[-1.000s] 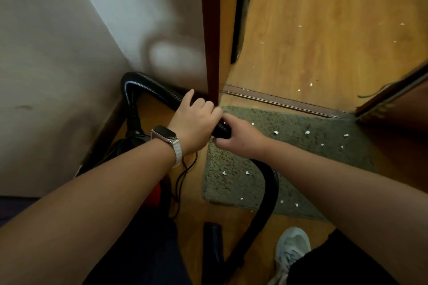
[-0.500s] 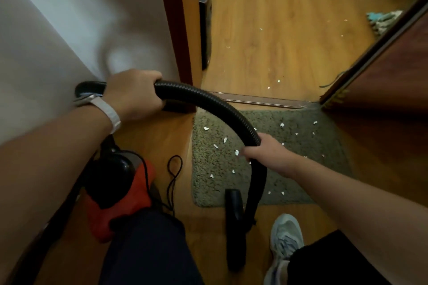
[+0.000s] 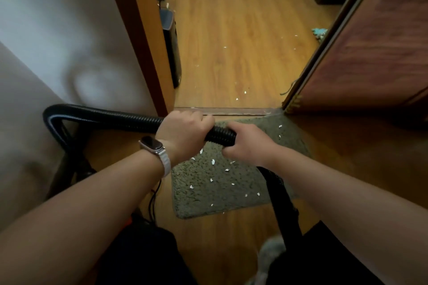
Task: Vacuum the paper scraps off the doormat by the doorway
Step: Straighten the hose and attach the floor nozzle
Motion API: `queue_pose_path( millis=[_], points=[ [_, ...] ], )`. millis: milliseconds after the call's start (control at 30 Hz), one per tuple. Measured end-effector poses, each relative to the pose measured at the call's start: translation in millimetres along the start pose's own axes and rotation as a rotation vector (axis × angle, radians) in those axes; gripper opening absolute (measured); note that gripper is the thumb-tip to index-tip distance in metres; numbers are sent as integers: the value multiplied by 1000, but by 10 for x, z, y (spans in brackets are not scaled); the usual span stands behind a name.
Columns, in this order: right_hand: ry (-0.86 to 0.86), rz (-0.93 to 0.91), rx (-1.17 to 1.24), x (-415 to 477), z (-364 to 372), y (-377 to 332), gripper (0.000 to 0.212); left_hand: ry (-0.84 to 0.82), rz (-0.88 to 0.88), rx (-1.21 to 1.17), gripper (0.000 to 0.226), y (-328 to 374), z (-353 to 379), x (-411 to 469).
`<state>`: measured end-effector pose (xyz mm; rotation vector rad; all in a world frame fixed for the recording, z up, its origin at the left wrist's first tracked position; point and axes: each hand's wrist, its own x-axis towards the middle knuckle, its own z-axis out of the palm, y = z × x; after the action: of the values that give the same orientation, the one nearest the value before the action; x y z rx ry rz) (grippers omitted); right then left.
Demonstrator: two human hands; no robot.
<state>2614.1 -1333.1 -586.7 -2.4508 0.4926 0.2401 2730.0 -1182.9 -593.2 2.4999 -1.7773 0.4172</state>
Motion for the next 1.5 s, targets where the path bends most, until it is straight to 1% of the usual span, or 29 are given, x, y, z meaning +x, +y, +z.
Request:
queue_pose_path(
  millis=[67, 100, 167, 233, 300, 367, 467, 533, 600, 667, 733, 800, 833, 867, 900, 967, 1000, 1033, 1067, 1100, 1133, 1200, 1267, 1333, 1400, 1433, 1500],
  points=[
    [-9, -54, -42, 11, -41, 95, 24, -30, -77, -37, 15, 40, 3, 22],
    [15, -72, -48, 31, -51, 168, 25, -36, -114, -63, 13, 60, -5, 57],
    [103, -113, -77, 122, -43, 356, 28, -67, -204, -89, 12, 93, -4, 147],
    [177, -133, -124, 257, -11, 588, 29, -135, -315, -130, 11, 133, 41, 227],
    [255, -130, -94, 367, 30, 813, 27, -218, -425, -220, 11, 191, 114, 318],
    [338, -143, -37, 432, 87, 975, 25, -293, -518, -302, 17, 271, 169, 396],
    [393, -260, -25, 452, 166, 1159, 26, -424, -647, -500, 16, 369, 215, 458],
    [442, -385, -110, 484, 195, 1286, 29, -532, -723, -738, 17, 387, 296, 452],
    [528, -469, -190, 554, 182, 1409, 32, -626, -752, -953, 19, 388, 402, 413],
    [557, -510, -241, 592, 176, 1550, 35, -736, -738, -1149, 24, 433, 562, 346],
    [506, -559, -306, 580, 247, 1709, 37, -866, -726, -1268, 28, 548, 766, 284],
    [387, -587, -361, 524, 349, 1850, 34, -959, -671, -1243, 33, 669, 957, 253],
    [330, -579, -387, 501, 363, 1902, 32, -961, -644, -1200, 33, 704, 1041, 276],
    [295, -544, -415, 506, 329, 1940, 30, -917, -617, -1134, 32, 725, 1103, 320],
    [281, -492, -434, 520, 269, 1957, 28, -806, -578, -994, 30, 729, 1143, 361],
    [283, -409, -415, 535, 136, 1969, 25, -452, -416, -560, 31, 787, 1165, 384],
    [273, -394, -400, 532, 98, 1969, 24, -271, -330, -403, 33, 846, 1175, 351],
    [245, -394, -398, 522, 101, 1951, 23, -146, -269, -323, 36, 911, 1222, 295],
    [199, -400, -401, 505, 132, 1912, 22, -81, -233, -286, 39, 978, 1269, 243],
    [150, -407, -402, 488, 183, 1871, 21, -68, -209, -257, 40, 1031, 1331, 192],
    [103, -398, -404, 481, 233, 1829, 20, -101, -206, -229, 37, 1048, 1379, 177],
    [73, -329, -387, 504, 271, 1754, 24, -211, -277, -263, 28, 963, 1399, 277],
    [90, -254, -322, 551, 277, 1683, 27, -333, -366, -442, 20, 805, 1386, 374],
    [129, -211, -311, 576, 307, 1578, 26, -408, -449, -679, 16, 729, 1345, 398],
    [171, -167, -317, 593, 368, 1481, 29, -443, -519, -900, 15, 703, 1319, 353],
    [187, -135, -296, 605, 399, 1453, 32, -457, -544, -972, 14, 691, 1302, 330],
    [210, -36, -212, 630, 425, 1427, 39, -448, -573, -1043, 13, 644, 1280, 320]
  ],
)
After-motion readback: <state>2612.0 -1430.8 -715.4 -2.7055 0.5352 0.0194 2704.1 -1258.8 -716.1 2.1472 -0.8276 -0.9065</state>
